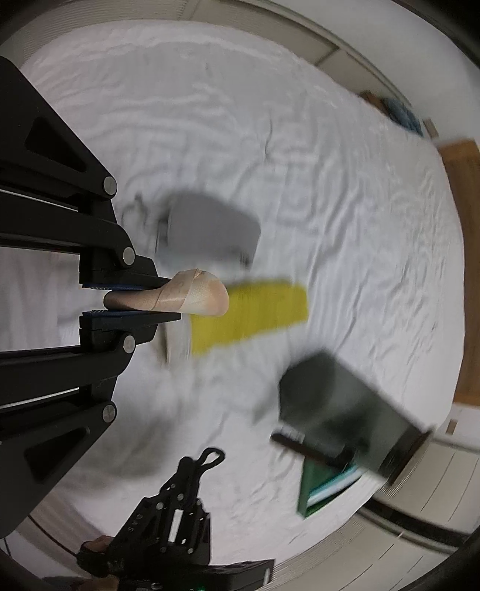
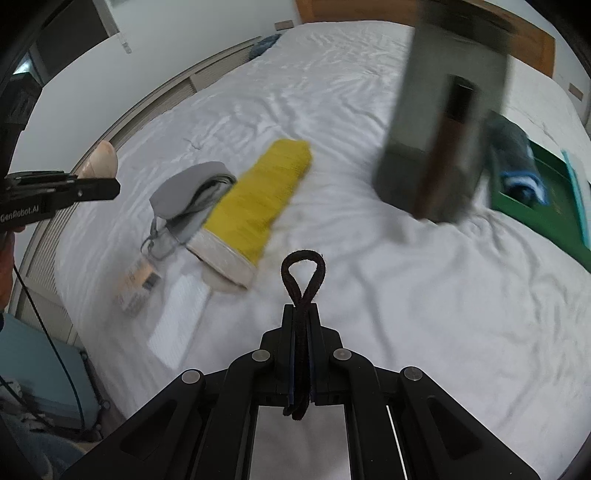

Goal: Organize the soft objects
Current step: 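Carry the sponge with the left tool while the right tool carries the hair tie to the tray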

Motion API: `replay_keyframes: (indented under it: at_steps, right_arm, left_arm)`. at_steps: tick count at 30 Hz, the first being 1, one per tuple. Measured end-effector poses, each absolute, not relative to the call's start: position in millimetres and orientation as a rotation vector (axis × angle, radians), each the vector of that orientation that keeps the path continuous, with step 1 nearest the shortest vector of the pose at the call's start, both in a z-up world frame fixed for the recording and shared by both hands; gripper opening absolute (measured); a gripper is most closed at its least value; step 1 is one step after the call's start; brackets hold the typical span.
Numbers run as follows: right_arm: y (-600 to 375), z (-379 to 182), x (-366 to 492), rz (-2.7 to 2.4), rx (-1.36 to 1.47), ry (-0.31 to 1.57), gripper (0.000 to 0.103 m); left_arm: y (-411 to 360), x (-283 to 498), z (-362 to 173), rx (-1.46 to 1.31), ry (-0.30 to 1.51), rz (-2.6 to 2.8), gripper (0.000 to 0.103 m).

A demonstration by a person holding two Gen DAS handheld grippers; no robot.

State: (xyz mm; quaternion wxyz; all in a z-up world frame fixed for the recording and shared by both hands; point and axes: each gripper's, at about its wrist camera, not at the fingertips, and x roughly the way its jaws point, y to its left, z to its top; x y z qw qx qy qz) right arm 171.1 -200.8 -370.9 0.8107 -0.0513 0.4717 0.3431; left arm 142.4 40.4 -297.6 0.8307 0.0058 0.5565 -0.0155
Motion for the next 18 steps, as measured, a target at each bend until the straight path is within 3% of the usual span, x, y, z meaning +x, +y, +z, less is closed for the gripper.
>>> replay_keyframes:
  at_steps: [11, 18]
  right_arm:
    - [-365.1, -351.5, 189.0, 0.501, -0.115, 1.085, 0.004]
    - [-433.8, -330.1, 236.9, 0.369, -0.103, 1.025, 0.004]
  left_arm:
    - [-119.6, 178.8, -303.3, 0.054, 1.222, -0.337, 0.006]
    - [-209.2, 240.7, -301.3, 0.022, 1.175, -0.448, 0.005]
